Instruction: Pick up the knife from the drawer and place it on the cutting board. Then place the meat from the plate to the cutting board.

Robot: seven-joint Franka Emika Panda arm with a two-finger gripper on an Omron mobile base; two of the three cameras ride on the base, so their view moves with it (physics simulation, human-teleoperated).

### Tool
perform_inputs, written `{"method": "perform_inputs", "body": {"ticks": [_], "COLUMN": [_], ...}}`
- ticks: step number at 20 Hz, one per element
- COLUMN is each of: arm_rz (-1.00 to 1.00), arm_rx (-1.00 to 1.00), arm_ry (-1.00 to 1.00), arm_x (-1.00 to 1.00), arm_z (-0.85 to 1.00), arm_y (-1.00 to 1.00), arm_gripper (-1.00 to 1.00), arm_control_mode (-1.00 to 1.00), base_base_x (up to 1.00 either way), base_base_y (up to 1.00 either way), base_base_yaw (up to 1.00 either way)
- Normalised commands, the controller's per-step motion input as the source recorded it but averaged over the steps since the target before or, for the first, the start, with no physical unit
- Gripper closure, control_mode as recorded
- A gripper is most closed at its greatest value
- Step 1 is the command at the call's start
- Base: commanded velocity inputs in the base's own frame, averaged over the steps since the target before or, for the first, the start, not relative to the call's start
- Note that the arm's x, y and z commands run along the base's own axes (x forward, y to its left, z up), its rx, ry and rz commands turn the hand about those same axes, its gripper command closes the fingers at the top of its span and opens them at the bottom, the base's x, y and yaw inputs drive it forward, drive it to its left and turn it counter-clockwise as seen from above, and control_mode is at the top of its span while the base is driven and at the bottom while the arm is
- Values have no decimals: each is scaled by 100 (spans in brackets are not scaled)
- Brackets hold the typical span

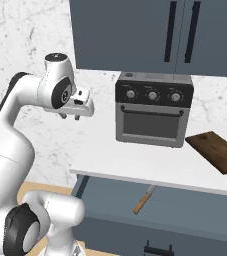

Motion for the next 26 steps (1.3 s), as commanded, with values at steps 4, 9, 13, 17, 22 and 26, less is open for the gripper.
{"method": "perform_inputs", "body": {"ticks": [4,9,13,17,22,26], "arm_rz": [0,0,0,0,0,0], "arm_rx": [0,-3,-5,-2,0,0], "arm_ry": [0,-1,6,3,0,0], "arm_x": [-24,-66,-17,-2,0,0], "arm_z": [0,-2,-14,-10,0,0], "arm_y": [0,0,0,0,0,0], "arm_gripper": [-100,-100,-100,-100,-100,-100], "arm_control_mode": [-100,-100,-100,100,100,100], "base_base_x": [0,0,0,-4,-41,-67], "base_base_y": [0,0,0,-3,-21,3], "base_base_yaw": [0,0,0,0,-14,-49]}}
